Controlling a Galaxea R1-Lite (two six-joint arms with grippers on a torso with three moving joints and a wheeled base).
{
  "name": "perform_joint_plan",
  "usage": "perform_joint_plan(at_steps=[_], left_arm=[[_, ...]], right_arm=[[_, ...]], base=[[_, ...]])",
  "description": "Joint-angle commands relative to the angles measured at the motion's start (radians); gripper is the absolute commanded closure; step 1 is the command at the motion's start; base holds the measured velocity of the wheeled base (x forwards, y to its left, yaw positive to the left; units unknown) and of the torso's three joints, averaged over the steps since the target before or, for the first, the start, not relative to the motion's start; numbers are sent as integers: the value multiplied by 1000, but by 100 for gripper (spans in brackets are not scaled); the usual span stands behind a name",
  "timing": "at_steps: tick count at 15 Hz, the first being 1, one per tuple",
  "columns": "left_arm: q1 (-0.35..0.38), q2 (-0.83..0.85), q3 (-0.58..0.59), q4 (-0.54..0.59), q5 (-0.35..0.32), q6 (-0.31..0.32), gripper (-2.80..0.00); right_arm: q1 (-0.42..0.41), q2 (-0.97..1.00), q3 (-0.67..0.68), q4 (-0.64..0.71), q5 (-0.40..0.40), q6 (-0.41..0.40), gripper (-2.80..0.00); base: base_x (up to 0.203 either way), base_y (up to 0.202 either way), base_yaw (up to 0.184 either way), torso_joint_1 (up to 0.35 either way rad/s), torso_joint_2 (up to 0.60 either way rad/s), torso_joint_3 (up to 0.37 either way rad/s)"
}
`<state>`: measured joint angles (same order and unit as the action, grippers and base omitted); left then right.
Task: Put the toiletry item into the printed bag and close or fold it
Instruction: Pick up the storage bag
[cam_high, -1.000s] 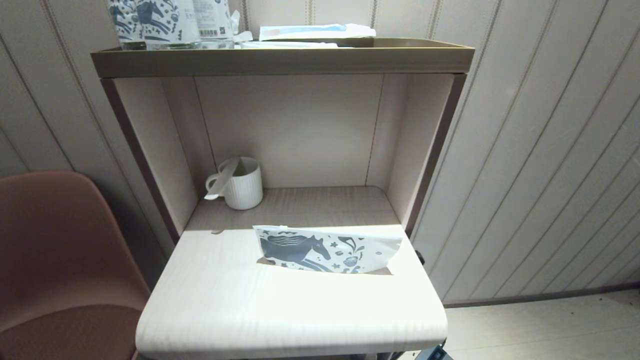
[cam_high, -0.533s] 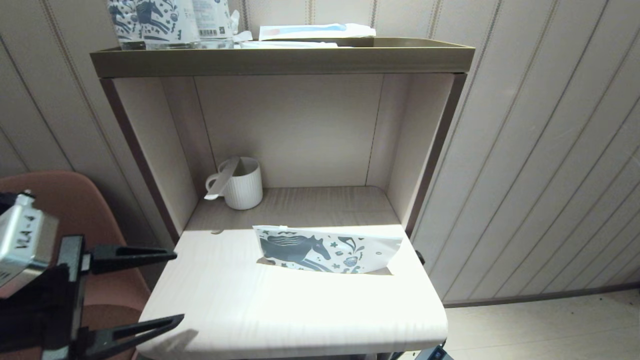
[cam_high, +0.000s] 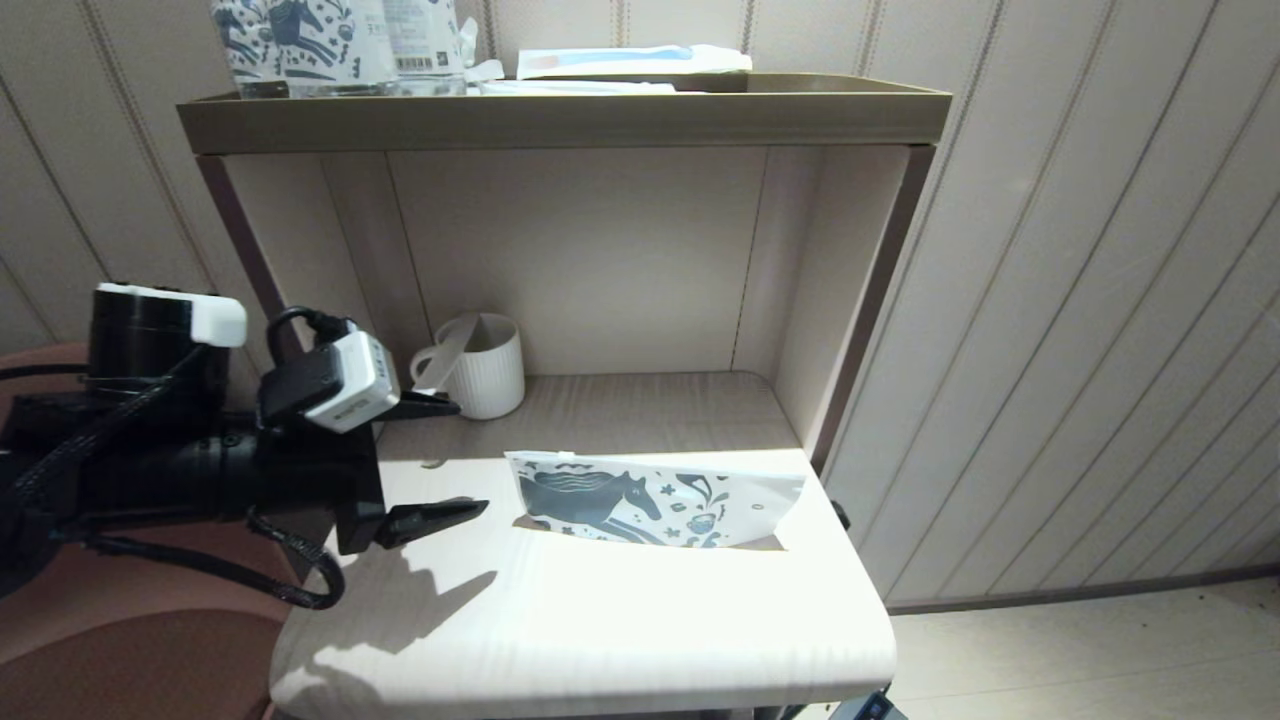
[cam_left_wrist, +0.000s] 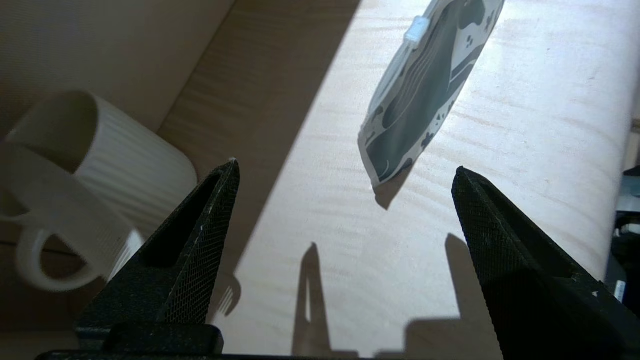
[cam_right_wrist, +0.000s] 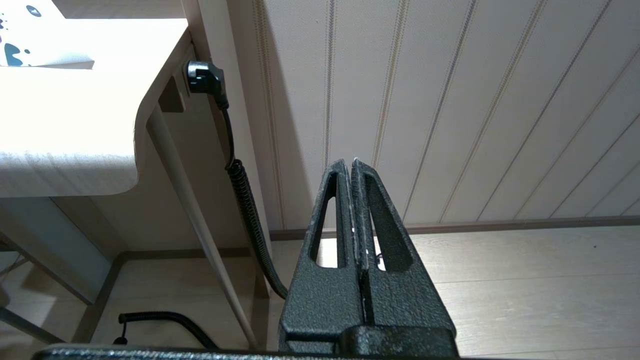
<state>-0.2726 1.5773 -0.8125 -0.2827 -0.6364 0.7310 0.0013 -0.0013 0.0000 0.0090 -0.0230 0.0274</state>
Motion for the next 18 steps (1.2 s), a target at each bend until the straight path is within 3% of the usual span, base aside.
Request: perform_joint_plan(at_steps=[1,8,18], left_arm=[[-12,155,-81,15,-8,5,-280],[-25,304,-321,154,-47,0,-280],[-65,274,-288,165,-73,11,-280]], right_arm=[[0,1,0,0,0,0,0],[0,1,0,0,0,0,0],[0,1,0,0,0,0,0]], base=[[0,0,0,0,0,0],[0,0,0,0,0,0],[0,0,0,0,0,0]])
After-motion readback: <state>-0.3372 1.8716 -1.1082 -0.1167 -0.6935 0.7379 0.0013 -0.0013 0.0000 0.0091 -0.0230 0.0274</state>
